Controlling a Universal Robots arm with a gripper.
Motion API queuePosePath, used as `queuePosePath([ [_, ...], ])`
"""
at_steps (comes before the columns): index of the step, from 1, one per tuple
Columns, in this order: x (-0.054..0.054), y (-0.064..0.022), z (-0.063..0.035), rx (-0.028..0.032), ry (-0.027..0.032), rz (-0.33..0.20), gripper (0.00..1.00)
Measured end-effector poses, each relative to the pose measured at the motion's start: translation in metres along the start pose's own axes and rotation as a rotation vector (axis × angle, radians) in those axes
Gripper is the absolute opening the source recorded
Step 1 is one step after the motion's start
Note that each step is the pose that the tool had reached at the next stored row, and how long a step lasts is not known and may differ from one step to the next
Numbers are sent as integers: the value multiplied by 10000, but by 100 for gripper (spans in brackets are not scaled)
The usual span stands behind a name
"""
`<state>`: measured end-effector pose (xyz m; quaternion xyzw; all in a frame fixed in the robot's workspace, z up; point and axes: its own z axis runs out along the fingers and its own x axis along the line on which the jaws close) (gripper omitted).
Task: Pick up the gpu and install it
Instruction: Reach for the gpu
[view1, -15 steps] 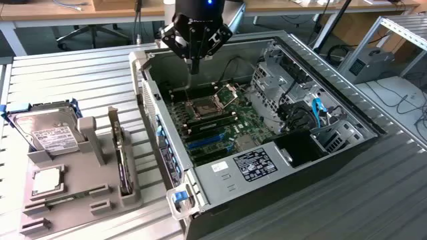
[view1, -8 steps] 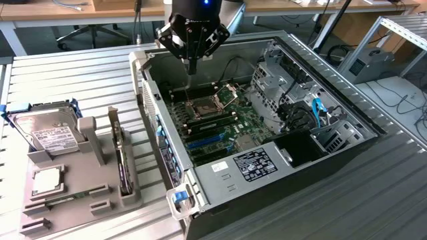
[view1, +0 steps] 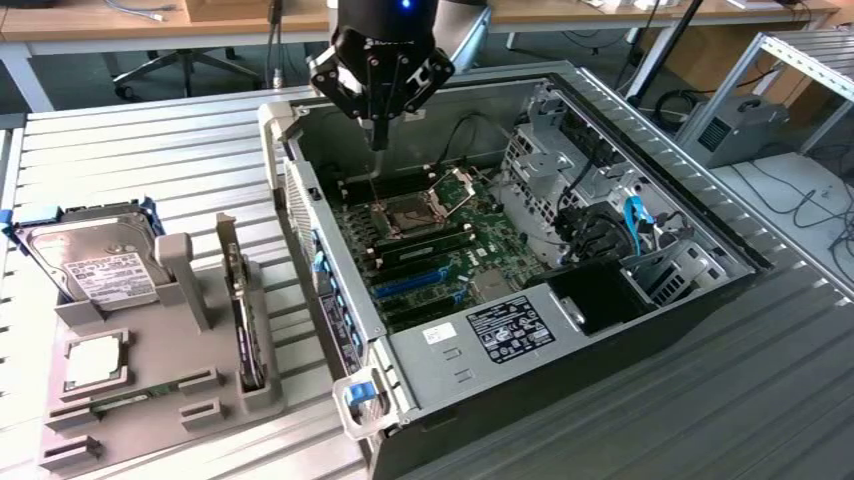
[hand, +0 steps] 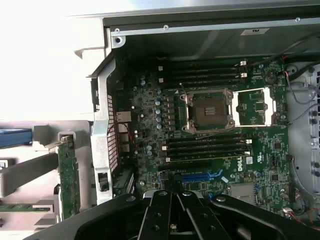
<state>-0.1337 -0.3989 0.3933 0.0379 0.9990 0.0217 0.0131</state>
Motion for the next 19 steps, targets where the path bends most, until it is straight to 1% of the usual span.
queuePosePath([
  [15, 97, -7, -3, 0, 0, 0, 11],
  [19, 139, -10, -4, 1, 0, 0, 11],
])
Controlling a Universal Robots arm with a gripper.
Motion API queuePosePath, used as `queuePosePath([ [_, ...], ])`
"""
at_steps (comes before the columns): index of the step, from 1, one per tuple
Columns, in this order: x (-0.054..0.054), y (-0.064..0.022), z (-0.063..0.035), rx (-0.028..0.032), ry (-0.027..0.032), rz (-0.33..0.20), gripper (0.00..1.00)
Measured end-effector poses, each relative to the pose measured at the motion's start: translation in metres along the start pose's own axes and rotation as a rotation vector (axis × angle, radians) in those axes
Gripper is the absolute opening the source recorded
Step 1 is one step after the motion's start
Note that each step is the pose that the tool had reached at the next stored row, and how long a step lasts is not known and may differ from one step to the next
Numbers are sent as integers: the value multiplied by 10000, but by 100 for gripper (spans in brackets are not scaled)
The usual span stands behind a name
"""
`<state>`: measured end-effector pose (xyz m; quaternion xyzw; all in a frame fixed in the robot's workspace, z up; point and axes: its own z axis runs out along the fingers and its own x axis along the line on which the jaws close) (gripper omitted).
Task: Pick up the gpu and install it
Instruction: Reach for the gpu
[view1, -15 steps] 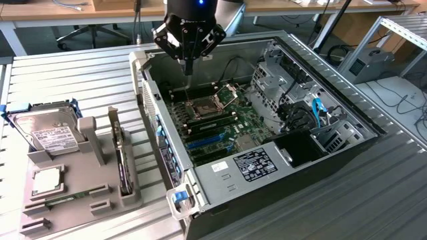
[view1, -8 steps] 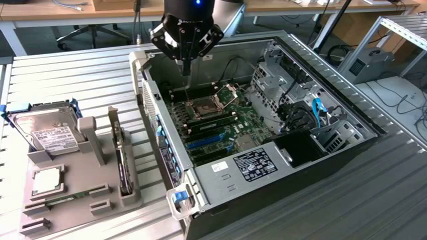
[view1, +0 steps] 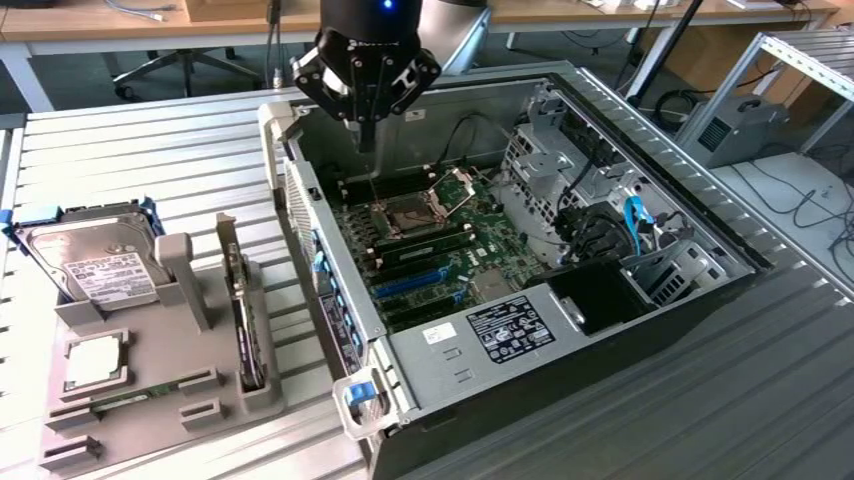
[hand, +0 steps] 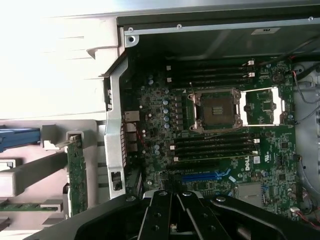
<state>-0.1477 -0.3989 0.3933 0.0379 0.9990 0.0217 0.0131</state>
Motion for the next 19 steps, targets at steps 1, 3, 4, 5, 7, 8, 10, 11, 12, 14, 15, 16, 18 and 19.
queuePosePath([
  [1, 8, -1, 0, 0, 0, 0, 11],
  [3, 22, -2, -1, 0, 0, 0, 11],
  [4, 29, -2, -1, 0, 0, 0, 11],
  [5, 35, -3, -1, 0, 0, 0, 11],
  [7, 51, -4, -1, -1, 0, 0, 11],
  [8, 58, -4, -2, 0, 0, 0, 11],
  [10, 77, -6, -2, 0, 0, 0, 11],
  [11, 85, -6, -2, 0, 0, 0, 11],
  [12, 94, -7, -2, 0, 0, -1, 11],
  [14, 108, -8, -3, -1, -1, 0, 11],
  [15, 116, -9, -3, 0, -1, 0, 11],
  [16, 122, -9, -3, -1, -1, 0, 11],
  [18, 133, -10, -4, 0, 0, 0, 11],
  [19, 139, -11, -4, 0, 0, 0, 11],
])
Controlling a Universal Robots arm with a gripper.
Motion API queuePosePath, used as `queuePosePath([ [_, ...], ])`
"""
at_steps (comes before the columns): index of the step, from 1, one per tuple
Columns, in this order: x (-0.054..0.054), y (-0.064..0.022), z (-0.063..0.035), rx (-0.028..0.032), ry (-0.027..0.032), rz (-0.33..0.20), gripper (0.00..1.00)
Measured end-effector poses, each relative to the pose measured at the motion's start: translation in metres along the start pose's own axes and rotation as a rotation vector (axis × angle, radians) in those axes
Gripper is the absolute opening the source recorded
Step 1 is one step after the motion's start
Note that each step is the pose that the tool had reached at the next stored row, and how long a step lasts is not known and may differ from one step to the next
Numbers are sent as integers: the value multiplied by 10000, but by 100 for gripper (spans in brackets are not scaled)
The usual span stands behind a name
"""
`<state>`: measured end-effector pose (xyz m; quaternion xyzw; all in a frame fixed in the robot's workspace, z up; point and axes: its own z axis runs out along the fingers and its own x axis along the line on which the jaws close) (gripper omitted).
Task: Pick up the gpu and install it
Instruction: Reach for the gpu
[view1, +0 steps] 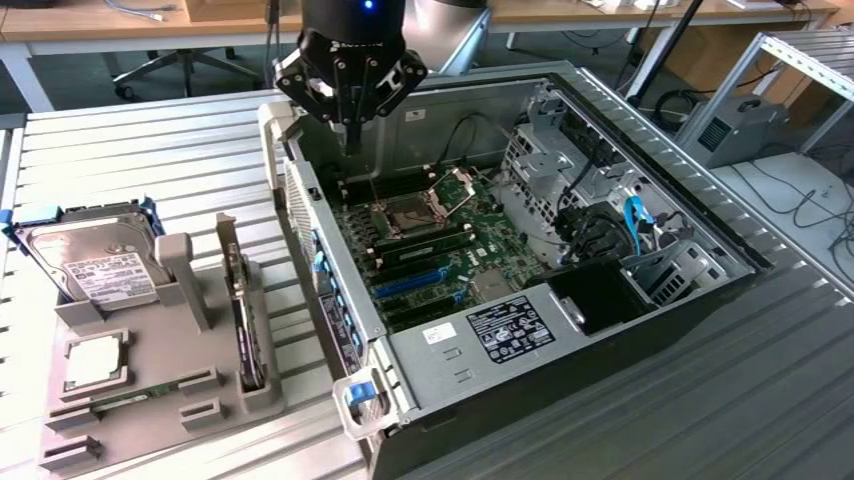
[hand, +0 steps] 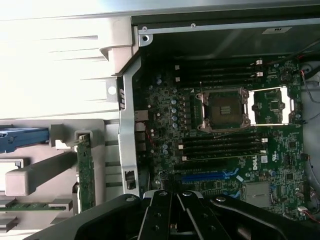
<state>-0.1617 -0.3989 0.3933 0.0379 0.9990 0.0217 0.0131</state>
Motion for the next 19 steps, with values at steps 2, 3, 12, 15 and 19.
queuePosePath([
  [2, 13, -1, 0, 0, 0, -1, 11],
  [3, 20, -2, -1, 0, 0, 0, 11],
  [12, 79, -6, -2, 0, 0, 0, 11],
  [15, 96, -7, -3, 0, 0, 0, 11],
  [19, 127, -10, -3, 0, -1, 0, 11],
])
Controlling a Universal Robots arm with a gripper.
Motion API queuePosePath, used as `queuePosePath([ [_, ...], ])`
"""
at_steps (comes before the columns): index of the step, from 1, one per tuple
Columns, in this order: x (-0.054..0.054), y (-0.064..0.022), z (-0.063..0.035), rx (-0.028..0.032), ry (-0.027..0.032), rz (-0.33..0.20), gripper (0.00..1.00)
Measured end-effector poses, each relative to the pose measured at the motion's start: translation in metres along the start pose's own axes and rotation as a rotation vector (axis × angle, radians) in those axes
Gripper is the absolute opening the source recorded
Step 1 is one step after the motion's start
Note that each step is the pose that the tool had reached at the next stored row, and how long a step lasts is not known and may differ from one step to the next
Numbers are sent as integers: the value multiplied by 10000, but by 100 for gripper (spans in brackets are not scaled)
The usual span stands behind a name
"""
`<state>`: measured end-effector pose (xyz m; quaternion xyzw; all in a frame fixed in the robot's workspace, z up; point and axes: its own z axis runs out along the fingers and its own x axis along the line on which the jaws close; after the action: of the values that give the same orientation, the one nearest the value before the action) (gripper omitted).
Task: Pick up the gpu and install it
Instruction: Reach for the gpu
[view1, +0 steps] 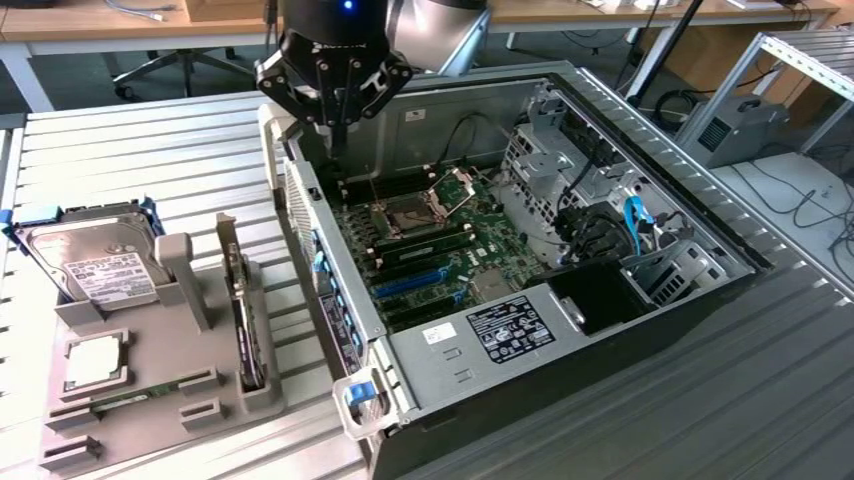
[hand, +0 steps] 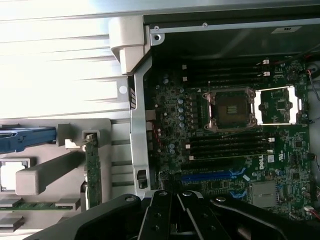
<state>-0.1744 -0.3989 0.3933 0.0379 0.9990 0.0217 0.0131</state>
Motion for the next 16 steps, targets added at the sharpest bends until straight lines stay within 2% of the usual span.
queuePosePath([
  [16, 121, -9, -3, 0, 0, 1, 11],
])
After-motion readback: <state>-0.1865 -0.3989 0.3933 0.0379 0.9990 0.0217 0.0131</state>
